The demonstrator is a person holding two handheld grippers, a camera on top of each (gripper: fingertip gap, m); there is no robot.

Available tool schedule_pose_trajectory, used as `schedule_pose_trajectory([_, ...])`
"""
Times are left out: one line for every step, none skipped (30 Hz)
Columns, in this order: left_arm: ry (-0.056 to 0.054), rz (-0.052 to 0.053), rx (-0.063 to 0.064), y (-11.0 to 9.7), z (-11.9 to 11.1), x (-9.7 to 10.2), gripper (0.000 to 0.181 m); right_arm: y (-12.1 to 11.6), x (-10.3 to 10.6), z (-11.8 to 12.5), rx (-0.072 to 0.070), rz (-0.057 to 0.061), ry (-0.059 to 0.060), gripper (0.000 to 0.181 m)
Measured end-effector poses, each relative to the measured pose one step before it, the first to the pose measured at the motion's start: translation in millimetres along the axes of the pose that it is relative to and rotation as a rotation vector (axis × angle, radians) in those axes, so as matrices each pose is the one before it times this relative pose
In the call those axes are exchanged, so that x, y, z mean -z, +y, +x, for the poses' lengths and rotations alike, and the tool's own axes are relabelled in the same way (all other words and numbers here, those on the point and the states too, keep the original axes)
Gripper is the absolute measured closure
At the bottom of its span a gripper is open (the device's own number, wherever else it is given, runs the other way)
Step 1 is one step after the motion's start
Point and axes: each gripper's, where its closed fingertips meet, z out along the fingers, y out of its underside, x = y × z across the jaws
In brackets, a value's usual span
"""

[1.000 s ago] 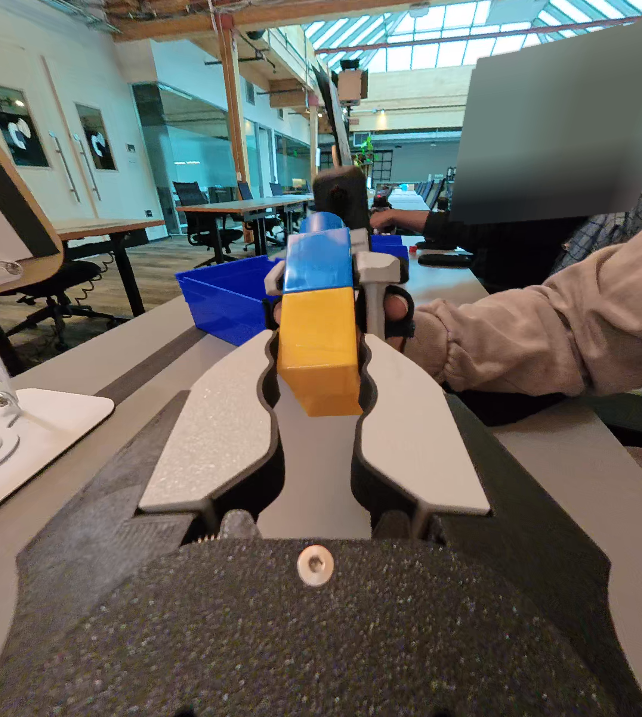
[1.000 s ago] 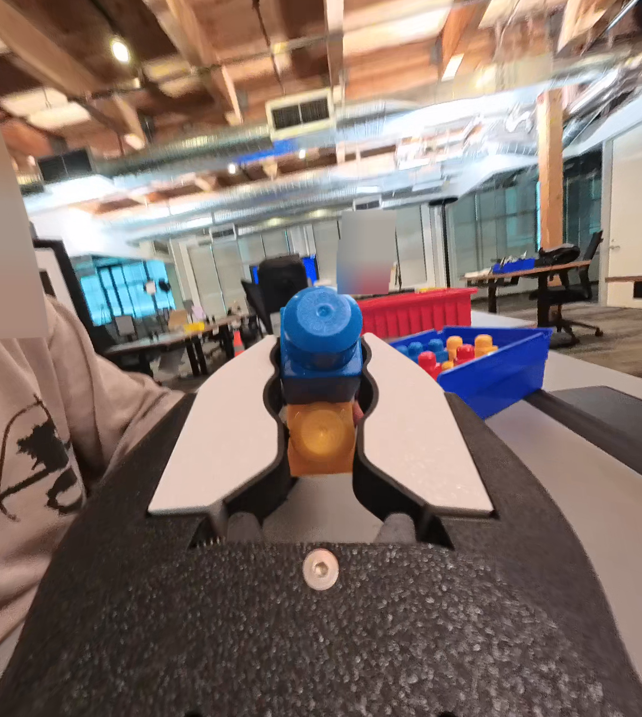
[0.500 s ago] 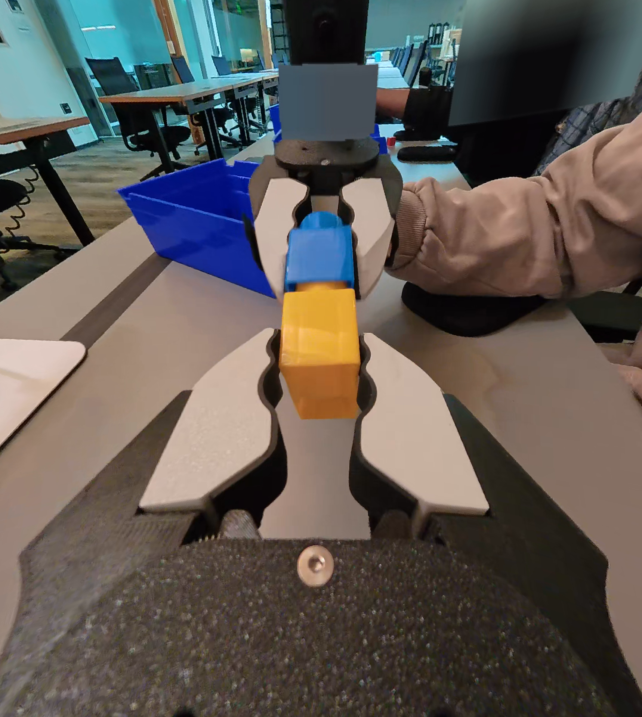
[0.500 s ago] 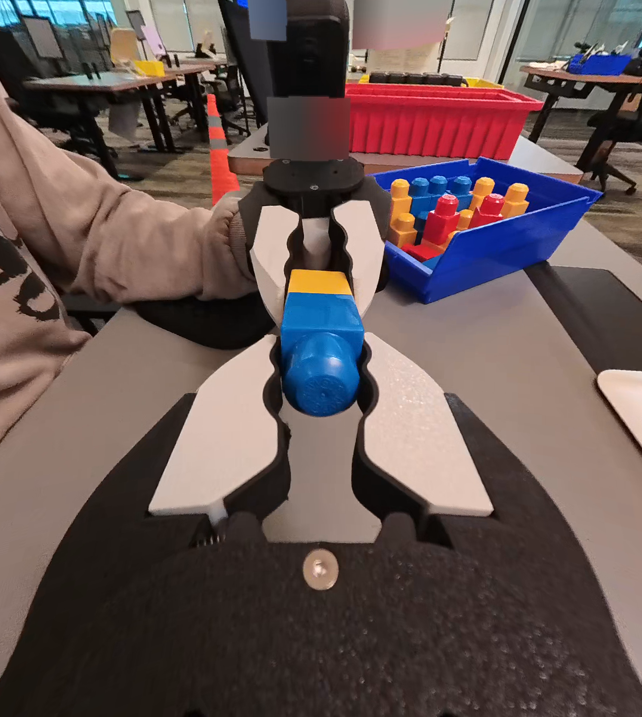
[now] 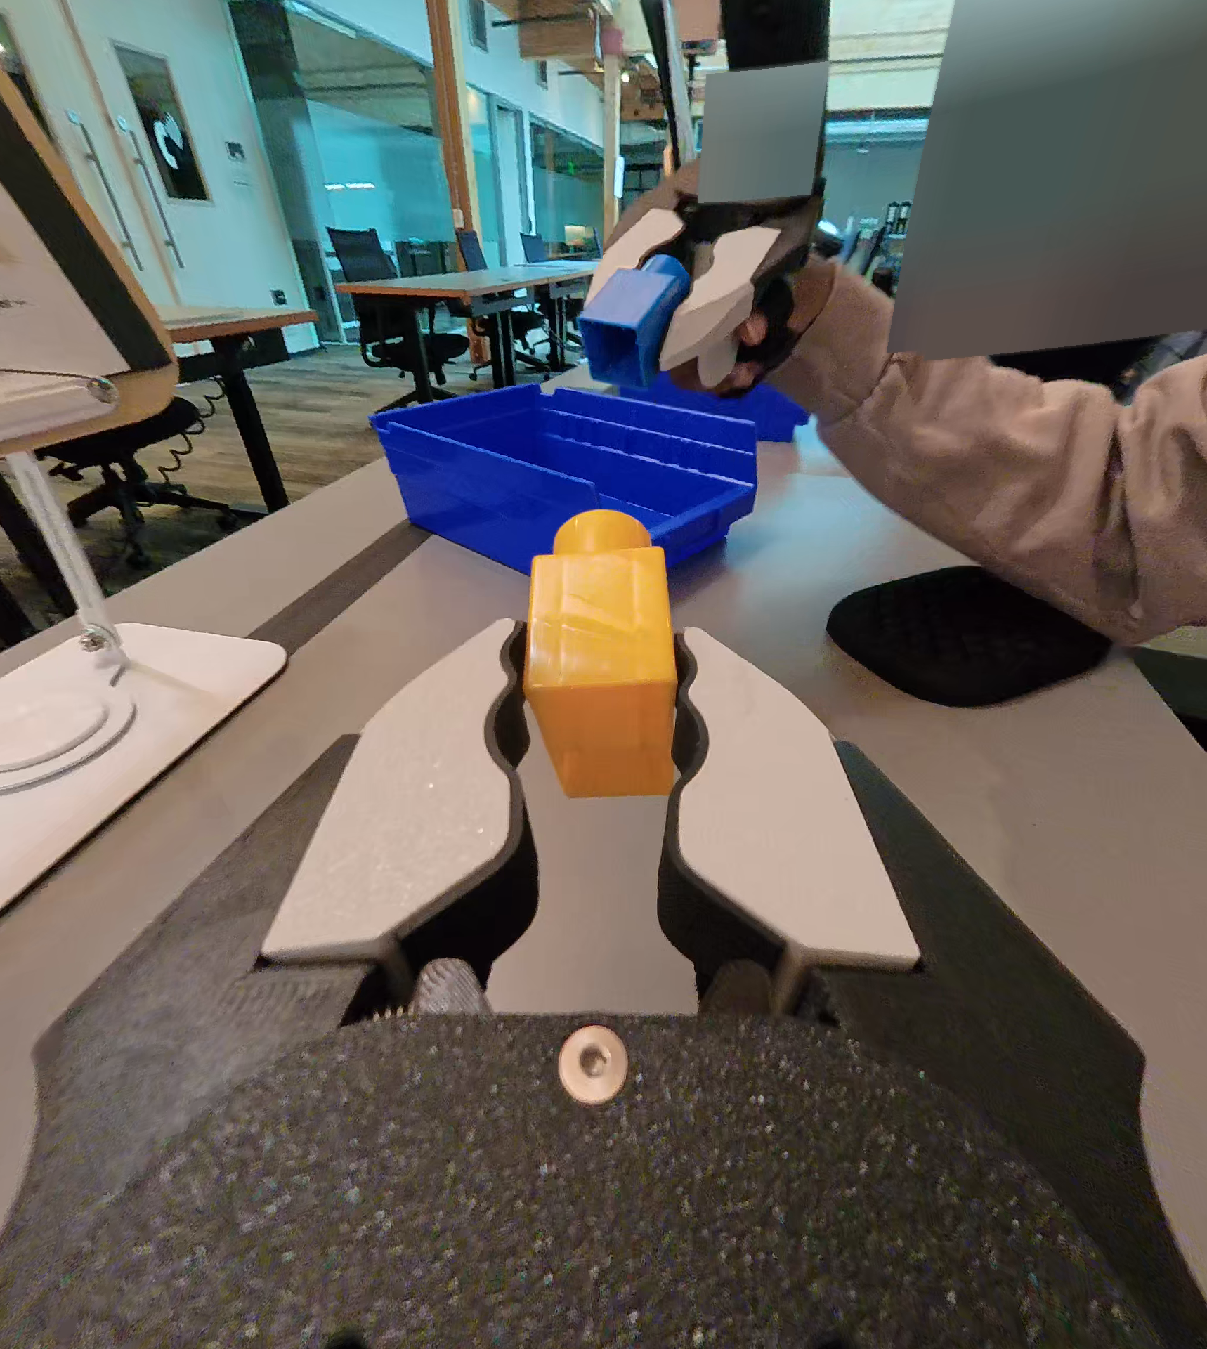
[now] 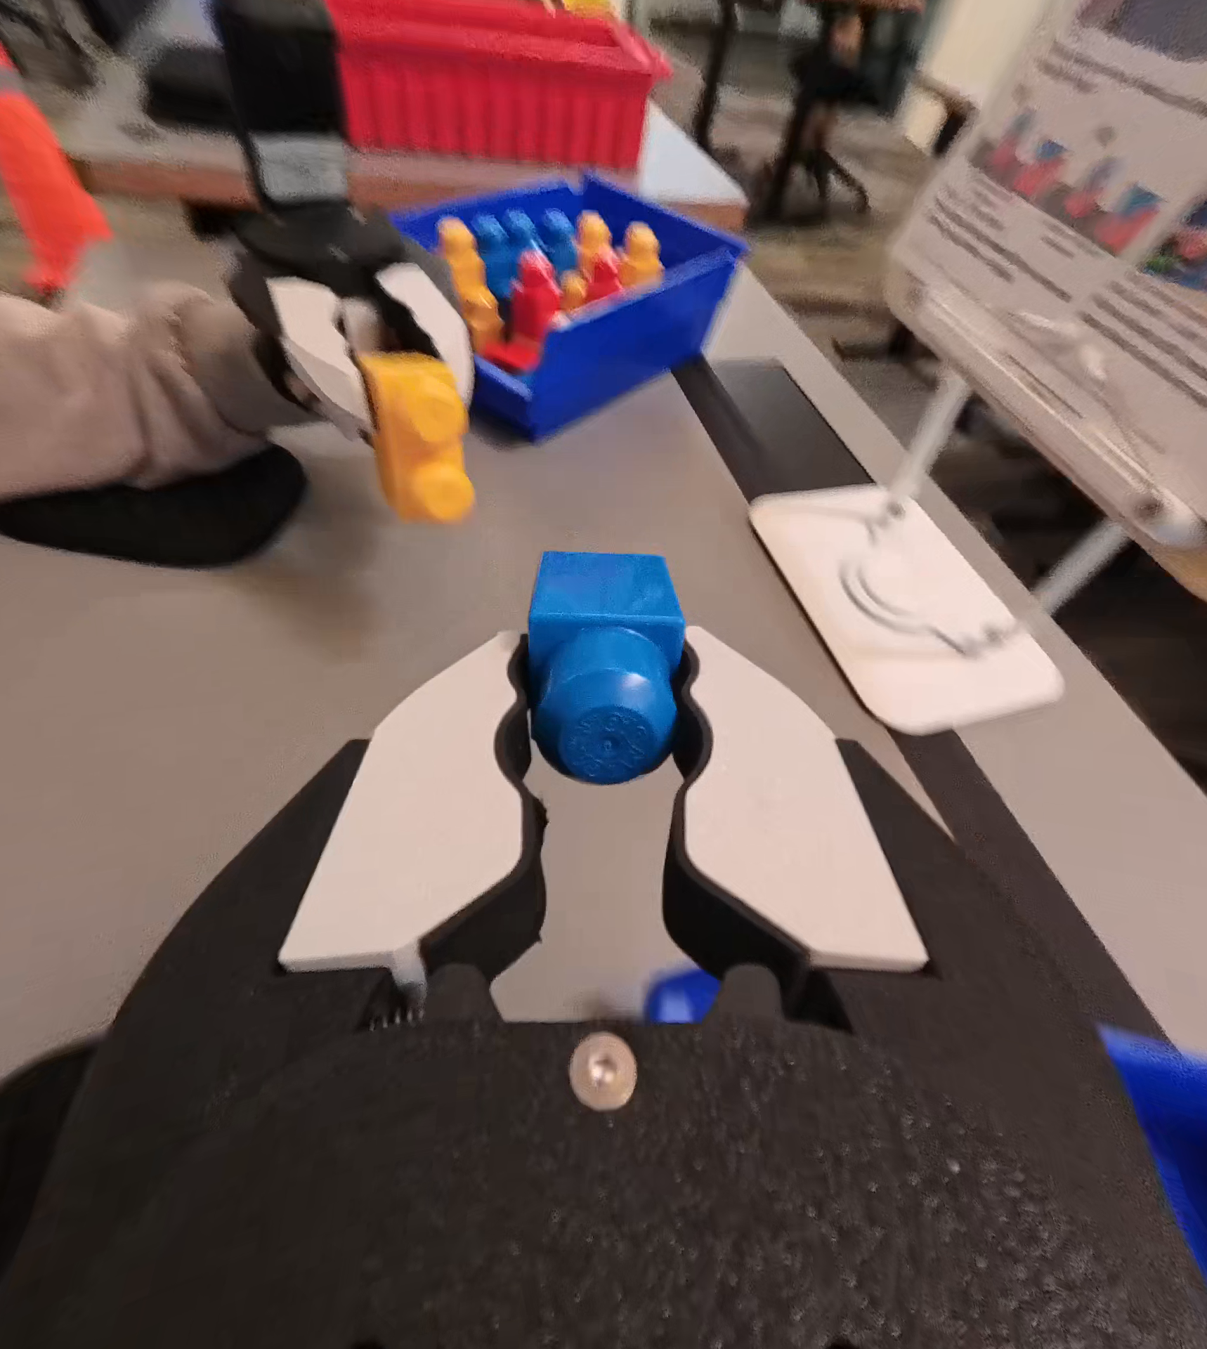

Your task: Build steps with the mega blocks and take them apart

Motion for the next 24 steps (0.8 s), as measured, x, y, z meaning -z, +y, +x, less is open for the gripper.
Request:
schedule_pose_trajectory([-0.0125,0.0087,0.0000,-0.95,-2.38,0.60,0.144,6.91,13.72,11.28,-0.0030,-0.0842,0.0413,0.146])
schedule_pose_trajectory([-0.0088,0.0097,0.0013,-1.08,-1.90,0.73,0.144,10.83,12.68,13.60,0.0039,-0.0957,0.0499,0.146])
schedule_pose_trajectory([-0.0083,0.0092,0.0022,-1.03,-1.65,0.76,0.144,14.70,10.51,11.81,-0.0045,-0.1048,0.0251,0.146])
schedule_pose_trajectory([-0.0074,0.0087,0.0015,-0.78,-1.37,0.71,0.144,17.27,7.77,12.54,-0.0157,-0.1091,0.0205,0.146])
schedule_pose_trajectory([-0.0051,0.0067,0.0016,-0.74,-0.93,0.58,0.144,18.25,4.41,13.57,-0.0147,-0.1014,0.0233,0.146])
schedule_pose_trajectory([-0.0070,0.0072,-0.0005,-1.02,-1.03,0.41,0.144,16.64,-0.20,8.41,-0.0242,-0.0834,-0.0123,0.146])
schedule_pose_trajectory([-0.0075,0.0084,-0.0024,-1.37,-0.89,0.28,0.144,15.01,-4.85,5.59,-0.0314,-0.0746,-0.0241,0.146])
schedule_pose_trajectory([-0.0066,0.0076,-0.0032,-1.58,-0.55,0.20,0.144,14.59,-9.18,5.86,-0.0186,-0.0783,-0.0076,0.146])
schedule_pose_trajectory([-0.0073,0.0075,-0.0040,-1.37,-0.62,0.14,0.144,13.05,-11.90,3.28,-0.0022,-0.0773,-0.0093,0.146])
schedule_pose_trajectory([-0.0091,0.0073,-0.0041,-1.16,-0.94,0.08,0.144,7.29,-13.10,1.28,0.0020,-0.0506,-0.0072,0.146])
schedule_pose_trajectory([-0.0094,0.0061,-0.0035,-0.91,-1.17,0.37,0.144,2.72,-12.98,0.24,0.0011,-0.0308,-0.0041,0.145])
schedule_pose_trajectory([-0.0070,0.0050,-0.0008,-0.76,-1.02,0.35,0.144,2.40,-12.23,-1.17,0.0064,-0.0359,-0.0057,0.146])
schedule_pose_trajectory([-0.0052,0.0053,0.0021,-0.60,-1.02,0.58,0.144,-0.36,-10.86,-2.06,0.0115,-0.0200,-0.0053,0.145])
schedule_pose_trajectory([-0.0030,0.0044,0.0032,-0.29,-0.80,0.50,0.144,-2.01,-9.14,-2.22,0.0063,-0.0066,-0.0069,0.145])
schedule_pose_trajectory([-0.0020,0.0019,0.0025,0.04,-0.76,0.31,0.144,-1.49,-7.41,-1.59,0.0006,-0.0061,-0.0061,0.145])
schedule_pose_trajectory([-0.0030,0.0010,0.0010,0.26,-0.70,0.26,0.144,-0.88,-5.95,-1.00,-0.0022,-0.0035,-0.0057,0.145])
schedule_pose_trajectory([-0.0027,0.0011,0.0007,0.05,-0.61,0.18,0.144,0.01,-4.79,-0.40,-0.0065,-0.0055,-0.0066,0.145])
schedule_pose_trajectory([-0.0020,0.0013,0.0008,0.03,-0.43,-0.03,0.144,0.07,-3.56,-0.05,-0.0068,0.0003,-0.0047,0.145])
schedule_pose_trajectory([-0.0008,0.0004,0.0002,0.15,-0.23,-0.03,0.144,1.34,-2.94,-0.41,-0.0091,-0.0051,-0.0083,0.145])
schedule_pose_trajectory([0.0005,-0.0011,0.0002,0.46,-0.18,-0.22,0.144,2.45,-2.60,-0.04,-0.0072,-0.0114,-0.0050,0.145])
schedule_pose_trajectory([0.0008,-0.0017,0.0007,0.74,-0.01,-0.37,0.144,3.19,-2.37,0.21,-0.0055,-0.0150,-0.0033,0.145])
schedule_pose_trajectory([0.0012,-0.0026,0.0011,0.76,-0.05,-0.47,0.144,2.85,-2.26,0.92,-0.0047,-0.0146,0.0015,0.145])
schedule_pose_trajectory([0.0019,-0.0029,0.0013,0.80,0.04,-0.45,0.144,2.07,-1.85,0.27,-0.0016,-0.0089,-0.0015,0.145])
schedule_pose_trajectory([0.0021,-0.0021,0.0013,0.69,0.28,-0.42,0.144,2.09,-1.53,0.07,0.0001,-0.0112,-0.0012,0.145])
